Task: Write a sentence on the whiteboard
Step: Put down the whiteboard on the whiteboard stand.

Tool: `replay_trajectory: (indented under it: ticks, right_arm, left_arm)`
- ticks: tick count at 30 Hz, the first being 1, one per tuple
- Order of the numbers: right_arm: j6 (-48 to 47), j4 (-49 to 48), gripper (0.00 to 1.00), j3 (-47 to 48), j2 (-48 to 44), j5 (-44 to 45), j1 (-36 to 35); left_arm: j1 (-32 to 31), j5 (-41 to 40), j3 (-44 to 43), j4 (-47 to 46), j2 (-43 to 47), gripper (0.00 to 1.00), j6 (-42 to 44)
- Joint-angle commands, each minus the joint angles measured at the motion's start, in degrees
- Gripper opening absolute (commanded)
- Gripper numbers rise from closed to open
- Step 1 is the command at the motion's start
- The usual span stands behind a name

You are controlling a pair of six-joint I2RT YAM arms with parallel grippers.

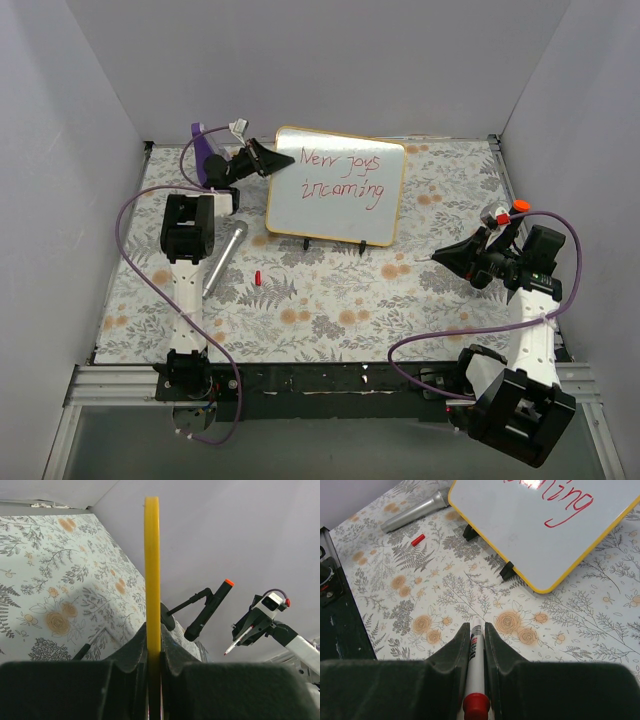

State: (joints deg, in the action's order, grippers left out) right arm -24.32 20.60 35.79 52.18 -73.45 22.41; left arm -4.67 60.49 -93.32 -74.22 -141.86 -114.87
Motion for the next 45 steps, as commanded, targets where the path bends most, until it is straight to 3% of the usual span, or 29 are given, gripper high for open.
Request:
replay_trajectory:
  ticks: [1,8,18,30,45]
  right_arm:
    - [-1.17,0.23,0.01,1.39,0.46,-0.2,-0.27]
    - [-1.35,0.32,0.01,1.39,0.99,-0.03,-0.44]
    - [-1.61,0.49,0.01,1.47,1.87,-0.03,-0.71]
    - [-1.87,0.49,0.01,1.3,2.22,-0.11,-0.71]
    - [-1.88,0.41,0.01,1.3,3.1,0.24,-0.71]
  left_arm:
    - [0.18,3.05,-3.89,-26.49,0.01,0.02,-2.2]
    - [0.27,6.47,-5.91,-31.42,-0.61,0.03,-2.64]
    - [0.89,12.02,-5.03,-31.61,-0.26,0.05,0.87]
    - [0.89,12.2,-4.07,-31.61,1.06,0.15,5.09]
    - [0.89,8.59,2.87,-31.69,7.56,0.12,12.74]
